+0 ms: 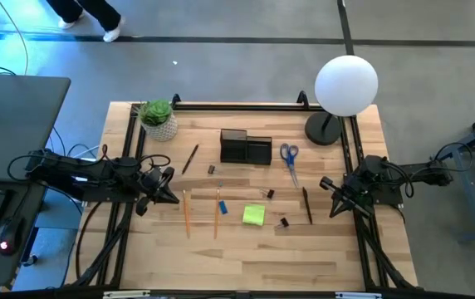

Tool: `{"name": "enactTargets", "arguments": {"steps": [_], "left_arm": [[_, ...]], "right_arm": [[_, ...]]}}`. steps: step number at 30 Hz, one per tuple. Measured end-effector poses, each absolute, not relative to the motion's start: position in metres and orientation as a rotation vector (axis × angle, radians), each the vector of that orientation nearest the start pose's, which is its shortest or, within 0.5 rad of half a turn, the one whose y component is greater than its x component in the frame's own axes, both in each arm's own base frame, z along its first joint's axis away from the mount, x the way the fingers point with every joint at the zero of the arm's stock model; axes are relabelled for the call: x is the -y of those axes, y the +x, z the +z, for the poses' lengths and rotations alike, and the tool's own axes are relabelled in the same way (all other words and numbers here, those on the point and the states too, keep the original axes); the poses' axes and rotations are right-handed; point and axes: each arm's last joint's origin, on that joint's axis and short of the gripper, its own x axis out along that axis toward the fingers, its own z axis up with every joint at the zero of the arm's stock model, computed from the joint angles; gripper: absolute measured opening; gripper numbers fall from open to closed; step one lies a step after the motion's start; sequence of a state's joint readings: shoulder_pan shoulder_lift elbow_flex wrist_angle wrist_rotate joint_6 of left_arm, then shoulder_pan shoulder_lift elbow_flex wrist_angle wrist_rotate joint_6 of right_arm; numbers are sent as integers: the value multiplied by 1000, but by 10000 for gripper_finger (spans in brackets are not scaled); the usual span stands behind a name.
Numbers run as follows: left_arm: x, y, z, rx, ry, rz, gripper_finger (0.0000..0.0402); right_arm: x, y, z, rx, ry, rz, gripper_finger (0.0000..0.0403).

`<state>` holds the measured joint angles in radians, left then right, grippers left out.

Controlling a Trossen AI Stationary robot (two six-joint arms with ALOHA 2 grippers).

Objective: Pick and place office supplies into organizer

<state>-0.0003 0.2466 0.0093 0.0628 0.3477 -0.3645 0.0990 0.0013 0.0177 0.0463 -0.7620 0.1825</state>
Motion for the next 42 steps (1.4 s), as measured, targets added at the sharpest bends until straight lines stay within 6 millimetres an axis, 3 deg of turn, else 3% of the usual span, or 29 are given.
{"name": "enactTargets", "arguments": {"steps": [13, 19, 35, 42], "left_arm": [[10, 110, 152, -232, -391, -309, 1], [8, 112, 164, -120, -453, -275, 1], [8, 112, 163, -126, -458, -276, 1], [6, 112, 169, -43, -450, -208, 1]], "right_arm": [[-29, 86, 173, -18, 150, 863, 0], [-29, 86, 173, -18, 150, 863, 0], [-29, 86, 173, -18, 150, 864, 0], [-29, 86, 173, -18, 150, 864, 0]]}}
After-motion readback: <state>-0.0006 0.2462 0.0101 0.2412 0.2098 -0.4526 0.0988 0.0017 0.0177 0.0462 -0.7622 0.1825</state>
